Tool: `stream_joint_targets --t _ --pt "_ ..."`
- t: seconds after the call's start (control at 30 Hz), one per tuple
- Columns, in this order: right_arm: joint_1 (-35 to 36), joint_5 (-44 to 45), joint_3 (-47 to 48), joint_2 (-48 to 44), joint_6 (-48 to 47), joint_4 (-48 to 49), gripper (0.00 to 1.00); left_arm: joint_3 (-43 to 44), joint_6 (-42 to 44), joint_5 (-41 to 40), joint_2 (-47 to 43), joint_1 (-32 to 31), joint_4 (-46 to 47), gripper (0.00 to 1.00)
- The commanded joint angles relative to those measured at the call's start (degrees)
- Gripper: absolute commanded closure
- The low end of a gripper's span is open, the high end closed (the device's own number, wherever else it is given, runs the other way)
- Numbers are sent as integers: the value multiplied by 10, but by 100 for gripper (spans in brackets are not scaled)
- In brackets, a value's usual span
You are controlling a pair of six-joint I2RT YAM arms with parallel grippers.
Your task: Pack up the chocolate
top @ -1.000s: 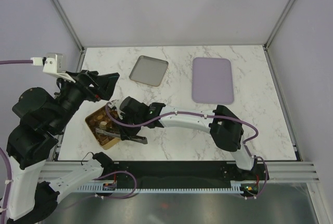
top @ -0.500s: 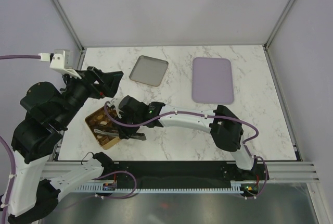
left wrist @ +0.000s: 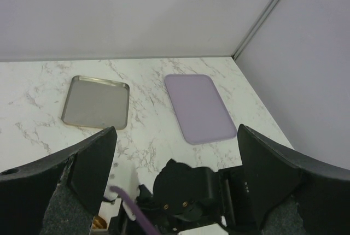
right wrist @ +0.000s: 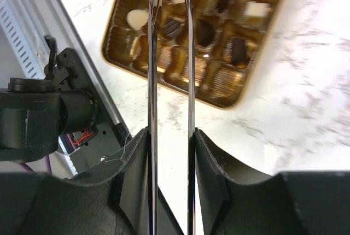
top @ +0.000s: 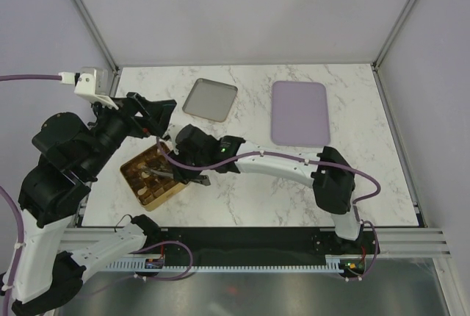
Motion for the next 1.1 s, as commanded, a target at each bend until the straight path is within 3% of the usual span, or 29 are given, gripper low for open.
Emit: stream_joint_targets --t 0.0,0.4,0.77,1.07 --pt "-26 44 -22 -88 -3 14 56 7 19 12 9 1 24 0" --pt "-123 184 -217 -226 91 2 55 -70 8 30 20 1 37 0" --pt "-124 362 -257 -184 169 -31 55 -101 6 29 26 1 37 0" --pt "-124 412 -288 -137 232 -8 49 -129 -4 11 17 1 32 0"
